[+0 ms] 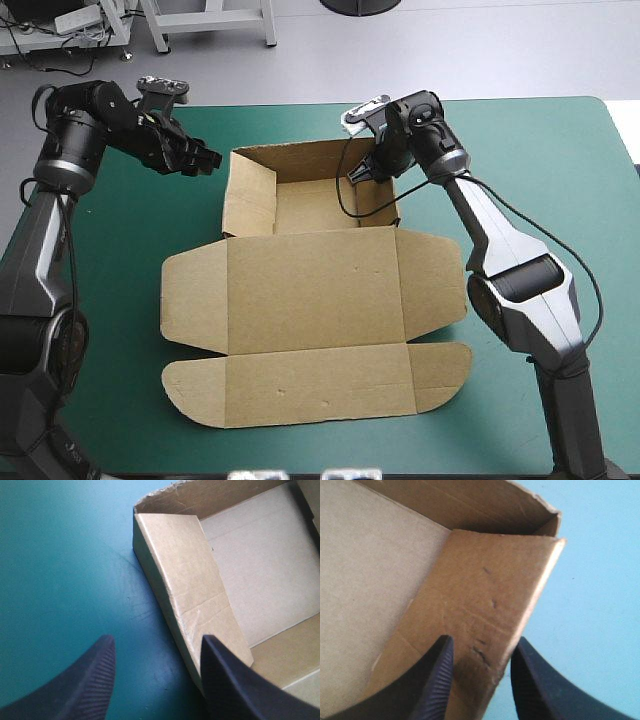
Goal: Fold the box
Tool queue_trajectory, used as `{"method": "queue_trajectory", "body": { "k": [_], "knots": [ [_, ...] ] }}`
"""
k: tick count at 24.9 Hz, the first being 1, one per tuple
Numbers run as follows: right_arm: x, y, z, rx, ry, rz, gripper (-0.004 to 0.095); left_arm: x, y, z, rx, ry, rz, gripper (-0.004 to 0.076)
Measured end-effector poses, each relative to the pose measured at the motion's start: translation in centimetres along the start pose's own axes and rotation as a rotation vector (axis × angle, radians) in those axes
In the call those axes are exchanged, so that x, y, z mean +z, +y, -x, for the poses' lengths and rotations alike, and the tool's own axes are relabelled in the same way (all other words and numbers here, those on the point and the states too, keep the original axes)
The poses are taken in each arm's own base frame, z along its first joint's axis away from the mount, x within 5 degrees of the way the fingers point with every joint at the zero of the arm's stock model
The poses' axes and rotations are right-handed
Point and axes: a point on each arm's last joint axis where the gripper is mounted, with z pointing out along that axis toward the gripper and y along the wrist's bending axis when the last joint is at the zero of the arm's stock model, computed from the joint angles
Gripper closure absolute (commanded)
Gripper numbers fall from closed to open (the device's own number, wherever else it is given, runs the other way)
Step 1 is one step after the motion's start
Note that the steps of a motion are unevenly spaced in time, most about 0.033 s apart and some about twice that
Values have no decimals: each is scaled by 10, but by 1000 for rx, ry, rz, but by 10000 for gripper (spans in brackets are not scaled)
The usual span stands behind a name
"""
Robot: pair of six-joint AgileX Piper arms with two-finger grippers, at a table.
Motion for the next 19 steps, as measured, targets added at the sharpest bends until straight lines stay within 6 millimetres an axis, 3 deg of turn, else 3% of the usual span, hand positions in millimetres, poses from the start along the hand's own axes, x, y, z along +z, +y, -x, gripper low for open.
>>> {"method": "queue_trajectory", "body": {
  "k": [4,8,13,19],
  "knots": [
    [-36,-4,9,9,-88,-17,557,-37,-9,-2,20,-73,18,346],
    [-73,-10,11,24,-160,-33,557,-94,-25,-11,27,-196,31,346],
    [-80,-19,10,81,-175,-20,557,-169,-48,-36,66,-365,55,346],
    [-71,-37,2,155,-147,14,558,-254,-78,-83,118,-572,85,347]
  ]
}}
